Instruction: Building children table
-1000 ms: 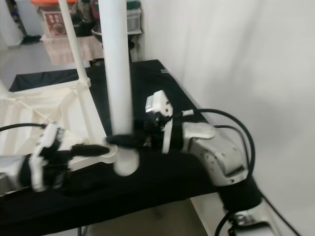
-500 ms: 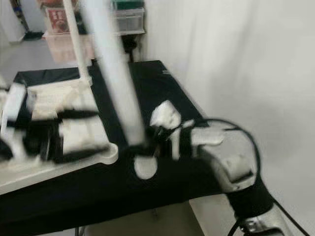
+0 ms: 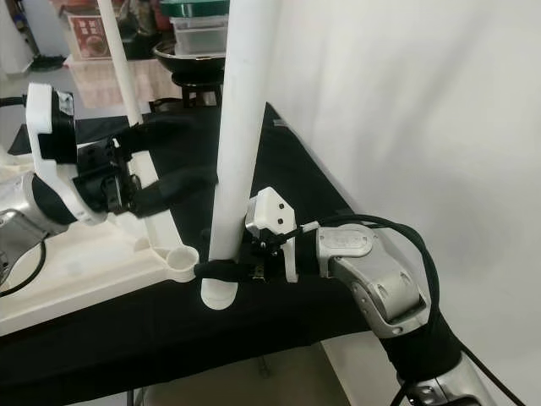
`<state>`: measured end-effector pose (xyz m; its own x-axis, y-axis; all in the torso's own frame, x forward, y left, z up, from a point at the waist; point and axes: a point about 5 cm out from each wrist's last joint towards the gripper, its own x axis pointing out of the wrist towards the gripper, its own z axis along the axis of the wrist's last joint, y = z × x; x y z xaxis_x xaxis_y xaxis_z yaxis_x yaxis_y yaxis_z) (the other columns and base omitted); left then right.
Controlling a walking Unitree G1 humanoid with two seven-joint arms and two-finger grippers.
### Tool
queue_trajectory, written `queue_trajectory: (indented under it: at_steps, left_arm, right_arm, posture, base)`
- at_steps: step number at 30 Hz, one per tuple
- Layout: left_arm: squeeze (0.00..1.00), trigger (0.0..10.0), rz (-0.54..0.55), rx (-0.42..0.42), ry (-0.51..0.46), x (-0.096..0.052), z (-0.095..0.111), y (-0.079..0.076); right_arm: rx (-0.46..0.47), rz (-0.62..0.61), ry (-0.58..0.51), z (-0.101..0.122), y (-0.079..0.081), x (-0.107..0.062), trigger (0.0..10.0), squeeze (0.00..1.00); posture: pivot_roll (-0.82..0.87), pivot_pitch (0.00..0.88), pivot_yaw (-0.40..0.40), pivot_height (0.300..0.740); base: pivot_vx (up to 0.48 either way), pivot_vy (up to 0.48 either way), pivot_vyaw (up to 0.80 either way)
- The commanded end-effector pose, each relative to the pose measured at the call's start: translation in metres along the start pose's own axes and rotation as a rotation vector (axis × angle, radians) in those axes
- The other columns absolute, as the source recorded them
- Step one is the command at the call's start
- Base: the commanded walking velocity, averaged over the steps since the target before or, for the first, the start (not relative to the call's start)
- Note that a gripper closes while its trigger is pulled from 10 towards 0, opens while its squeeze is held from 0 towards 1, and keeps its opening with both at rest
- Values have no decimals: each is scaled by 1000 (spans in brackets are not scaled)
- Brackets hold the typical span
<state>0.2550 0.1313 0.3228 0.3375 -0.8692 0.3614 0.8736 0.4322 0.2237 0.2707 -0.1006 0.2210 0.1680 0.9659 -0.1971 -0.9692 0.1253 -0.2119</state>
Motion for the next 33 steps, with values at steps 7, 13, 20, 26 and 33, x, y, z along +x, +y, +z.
queue_trajectory:
  at_steps: [7,13,20,26,33]
  left_arm:
    - [0,10000,-203,-59,74,0,-7,-27]
    - [0,10000,-255,-81,110,-10,-5,-34]
    - [0,10000,-274,-63,111,-17,4,-33]
    - [0,10000,-238,-39,134,-25,7,-27]
    - [0,10000,-194,-23,133,-26,8,-22]
  right_arm:
    - [-18,32,65,-7,2,16,0,0]
    - [-19,31,75,-8,0,16,0,0]
    - [-15,-8,62,-8,-9,17,0,0]
    - [-5,-41,26,-4,-16,13,0,0]
    - [-6,-40,1,-2,-18,12,0,0]
  posture:
    - [-16,0,-7,740]
    - [-12,0,-14,740]
    - [-11,0,-16,740]
    - [-10,0,-17,740]
    - [-9,0,-17,740]
  base:
    - [0,0,0]
    - [0,0,0]
    - [0,0,0]
    - [0,0,0]
    - [0,0,0]
